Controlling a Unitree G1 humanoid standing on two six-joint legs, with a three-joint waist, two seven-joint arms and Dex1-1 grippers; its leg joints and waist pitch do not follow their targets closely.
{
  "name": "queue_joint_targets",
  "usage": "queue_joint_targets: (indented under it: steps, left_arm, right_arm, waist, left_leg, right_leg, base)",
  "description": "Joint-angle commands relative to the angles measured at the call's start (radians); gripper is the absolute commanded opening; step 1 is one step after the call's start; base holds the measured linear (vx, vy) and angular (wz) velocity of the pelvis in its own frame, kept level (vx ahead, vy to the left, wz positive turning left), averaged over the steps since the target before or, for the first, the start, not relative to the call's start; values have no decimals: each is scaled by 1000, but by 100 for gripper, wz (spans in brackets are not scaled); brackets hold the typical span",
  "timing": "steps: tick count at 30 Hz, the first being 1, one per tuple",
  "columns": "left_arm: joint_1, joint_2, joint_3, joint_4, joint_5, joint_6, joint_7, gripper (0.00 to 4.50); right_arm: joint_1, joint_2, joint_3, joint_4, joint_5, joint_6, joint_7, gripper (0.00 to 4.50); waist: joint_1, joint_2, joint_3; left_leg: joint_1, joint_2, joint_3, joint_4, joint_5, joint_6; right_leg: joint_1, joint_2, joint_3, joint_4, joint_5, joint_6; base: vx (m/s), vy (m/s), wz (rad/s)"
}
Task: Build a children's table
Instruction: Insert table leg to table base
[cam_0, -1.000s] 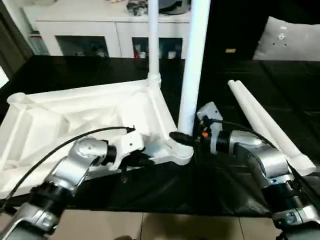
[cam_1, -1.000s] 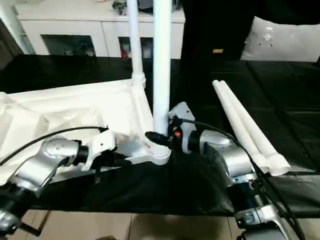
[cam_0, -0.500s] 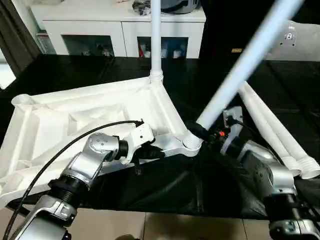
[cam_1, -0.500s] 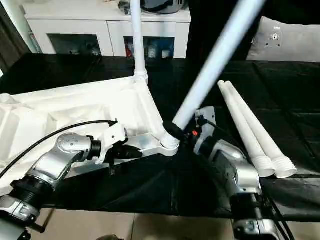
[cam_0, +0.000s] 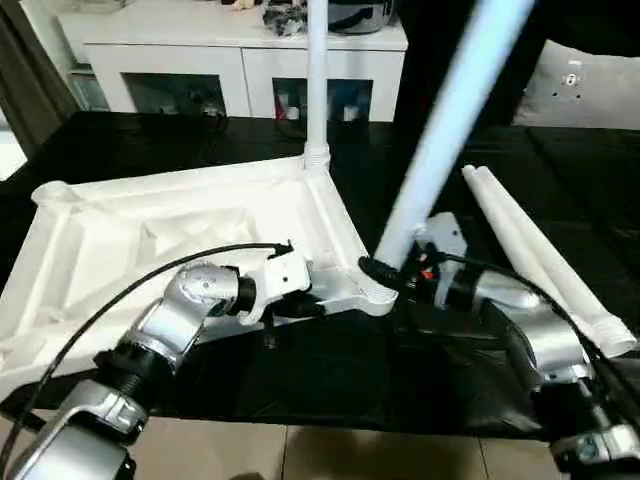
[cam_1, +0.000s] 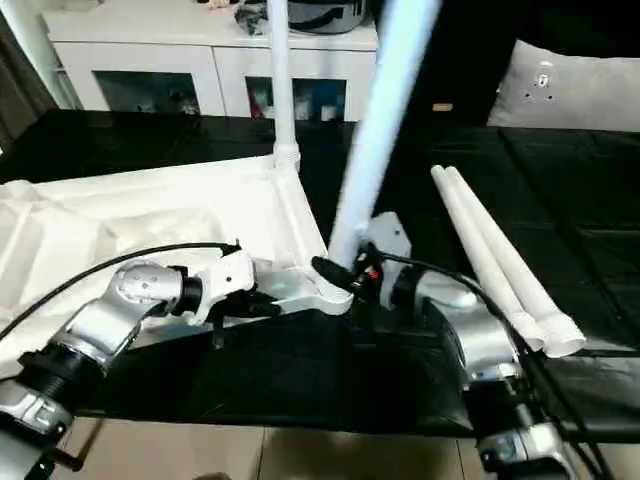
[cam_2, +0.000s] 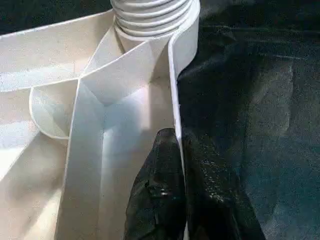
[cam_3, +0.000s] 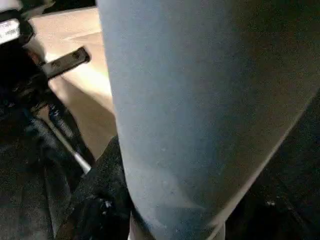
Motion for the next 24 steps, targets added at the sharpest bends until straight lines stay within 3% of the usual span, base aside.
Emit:
queue_joint_targets:
  steps: [1, 5, 7, 11, 17, 20, 21, 22, 24]
  left_arm:
    - [-19, 39, -16, 20, 50, -15, -41, 0]
    - [-53, 26, -12, 56, 24, -36, -76, 0]
    - [-61, 19, -8, 67, 16, -37, -76, 0]
    - [-105, -10, 7, 144, 1, -41, -84, 0]
    - [-106, -13, 21, 154, -20, -20, -109, 0]
    - [-67, -7, 37, 107, -39, 30, -98, 0]
    - [-54, -6, 43, 91, -41, 44, -86, 0]
    - [7, -12, 57, -7, -49, 134, -32, 0]
    - [33, -15, 60, -52, -50, 169, -11, 0]
  right_arm:
    - [36, -30, 58, 111, -72, 73, 37, 190]
    - [3, -31, 82, 150, -81, 82, 96, 190]
    - [1, -32, 87, 154, -81, 79, 98, 190]
    - [14, -18, 103, 137, -71, 88, 100, 190]
    - [42, 23, 71, 119, -62, 111, 28, 190]
    - [39, 63, 32, 143, -83, 111, -100, 190]
    - [37, 75, 20, 148, -85, 113, -134, 190]
    - [19, 117, -15, 172, -81, 124, -226, 190]
    - [9, 134, -29, 185, -79, 126, -262, 190]
  waist:
    - [-6, 0, -46]
    - [-10, -1, -52]
    - [-10, -3, -51]
    - [-9, 2, -45]
    - [-12, 2, -42]
    - [-15, 3, -41]
    - [-17, 3, -39]
    - [-21, 1, -35]
    - [-29, 2, -33]
  left_leg:
    - [6, 58, -21, -97, -261, -1]
    - [6, 58, -18, -93, -207, 20]
    - [6, 59, -17, -94, -199, 27]
    - [15, 60, -16, -100, -244, 15]
    - [21, 62, -18, -109, -293, -6]
    - [19, 60, -20, -113, -304, -14]
    - [20, 62, -21, -114, -317, -22]
    - [16, 60, -25, -119, -348, -24]
    - [17, 65, -30, -123, -376, -41]
  right_leg:
    - [35, -72, 39, -87, -216, -226]
    - [43, -73, 36, -80, -100, -262]
    - [45, -74, 35, -80, -86, -271]
    - [43, -76, 35, -91, -177, -265]
    - [41, -77, 39, -100, -245, -245]
    - [39, -77, 39, -102, -278, -238]
    - [36, -79, 39, -102, -303, -232]
    - [36, -78, 36, -108, -373, -212]
    - [31, -81, 37, -106, -421, -202]
  base:
    - [0, 0, 0]
    - [0, 0, 0]
    - [0, 0, 0]
    - [0, 0, 0]
    - [0, 0, 0]
    - [0, 0, 0]
    - [0, 0, 0]
    - [0, 0, 0]
    - [0, 0, 0]
